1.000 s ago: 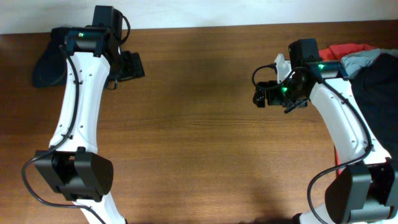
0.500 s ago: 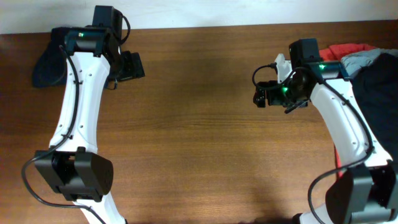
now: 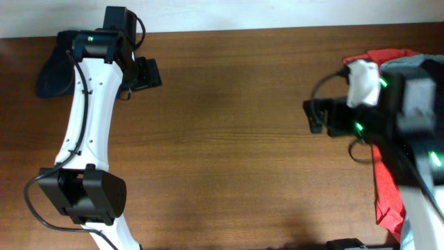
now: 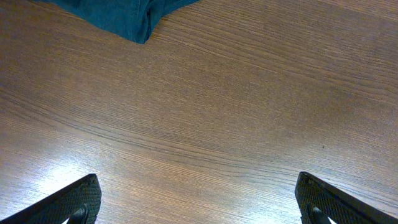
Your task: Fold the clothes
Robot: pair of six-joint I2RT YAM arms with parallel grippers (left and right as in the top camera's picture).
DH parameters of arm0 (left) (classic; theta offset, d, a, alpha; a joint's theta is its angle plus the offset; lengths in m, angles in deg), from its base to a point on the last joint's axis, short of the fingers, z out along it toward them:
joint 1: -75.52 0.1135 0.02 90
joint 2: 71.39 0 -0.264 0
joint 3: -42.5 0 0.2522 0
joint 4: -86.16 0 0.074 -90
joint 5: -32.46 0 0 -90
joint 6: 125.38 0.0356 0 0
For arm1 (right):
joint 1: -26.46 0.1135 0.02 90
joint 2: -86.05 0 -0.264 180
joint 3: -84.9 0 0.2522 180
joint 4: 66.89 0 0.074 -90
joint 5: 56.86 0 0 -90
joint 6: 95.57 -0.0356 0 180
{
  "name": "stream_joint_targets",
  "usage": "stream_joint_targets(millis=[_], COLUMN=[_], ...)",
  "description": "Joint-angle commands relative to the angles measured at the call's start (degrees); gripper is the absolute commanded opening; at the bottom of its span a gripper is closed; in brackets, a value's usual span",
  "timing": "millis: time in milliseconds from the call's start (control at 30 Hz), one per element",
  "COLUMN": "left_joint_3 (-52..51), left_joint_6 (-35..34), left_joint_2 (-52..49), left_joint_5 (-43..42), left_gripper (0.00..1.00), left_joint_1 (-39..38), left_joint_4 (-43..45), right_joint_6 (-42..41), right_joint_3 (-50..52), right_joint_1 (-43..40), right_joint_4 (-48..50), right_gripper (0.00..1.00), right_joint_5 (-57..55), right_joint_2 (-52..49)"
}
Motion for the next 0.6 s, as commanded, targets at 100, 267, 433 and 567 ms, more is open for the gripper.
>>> stream_joint_targets(millis=[100, 267, 433, 567], left_joint_3=[-0.28, -0.28, -0.28, -0.28], left_joint_6=[-0.57, -0.57, -0.57, -0.57], left_joint_2=[0.50, 0.50, 0.50, 0.50], left_joint_5=[-0.17, -0.20, -0.20, -0.20], left_gripper=[0.99, 0.99, 1.00, 0.99], left_joint_1=[-0.07, -0.07, -0.07, -0.07], left_joint_4=[0.11, 0.11, 0.13, 0.11], right_joint_6=[-0.24, -0.24, -0.22, -0.24], right_joint_3=[1.36, 7.26, 20.39, 32.15], right_joint_1=[-0.37, -0.37, -0.37, -0.37], right_joint_4=[0.15, 0.17, 5.07, 12.02], right_gripper=[0.99, 0.99, 0.99, 0.99], right_joint_5=[-0.52, -0.52, -0.61, -0.74], right_joint_2=[15.52, 27.91, 41.48, 50.38])
